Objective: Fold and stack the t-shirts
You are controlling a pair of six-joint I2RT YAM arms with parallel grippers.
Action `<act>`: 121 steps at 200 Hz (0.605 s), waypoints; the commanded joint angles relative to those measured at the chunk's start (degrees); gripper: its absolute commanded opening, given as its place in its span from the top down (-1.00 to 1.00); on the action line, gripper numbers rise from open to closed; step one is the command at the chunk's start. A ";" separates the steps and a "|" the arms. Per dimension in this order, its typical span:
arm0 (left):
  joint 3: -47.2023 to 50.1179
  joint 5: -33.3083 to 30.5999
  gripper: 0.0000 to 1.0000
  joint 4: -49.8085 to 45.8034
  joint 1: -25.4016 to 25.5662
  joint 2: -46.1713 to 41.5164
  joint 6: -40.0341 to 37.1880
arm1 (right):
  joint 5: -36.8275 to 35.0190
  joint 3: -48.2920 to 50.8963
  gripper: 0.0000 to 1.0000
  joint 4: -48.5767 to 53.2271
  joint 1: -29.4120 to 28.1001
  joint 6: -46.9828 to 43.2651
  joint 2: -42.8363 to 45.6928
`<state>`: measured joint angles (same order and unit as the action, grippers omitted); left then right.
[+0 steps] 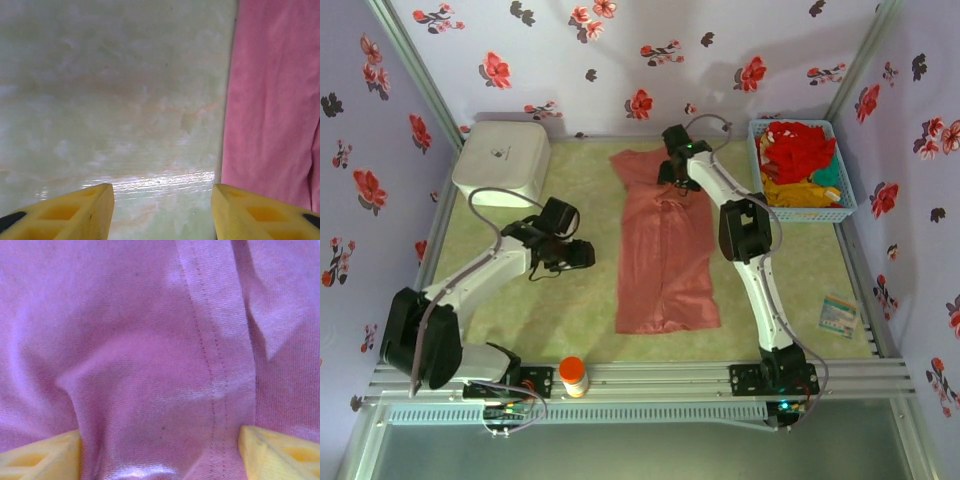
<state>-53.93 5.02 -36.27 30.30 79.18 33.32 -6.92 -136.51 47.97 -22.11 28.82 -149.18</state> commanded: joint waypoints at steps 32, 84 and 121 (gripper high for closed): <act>0.05 6.05 -0.06 5.68 4.55 6.49 3.72 | 2.46 -1.63 -0.61 0.91 0.08 -0.16 1.66; 3.13 11.10 -0.06 6.65 10.04 9.20 5.63 | 2.74 16.10 -0.99 -7.03 0.13 -2.29 19.19; 5.88 12.41 -0.06 7.69 14.76 9.23 8.77 | 2.82 29.76 -0.99 -5.65 0.22 -1.36 31.14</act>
<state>-49.93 14.94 -29.76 42.63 87.59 39.07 -4.23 -113.78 43.09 -22.02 27.22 -126.39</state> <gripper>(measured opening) 0.529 0.993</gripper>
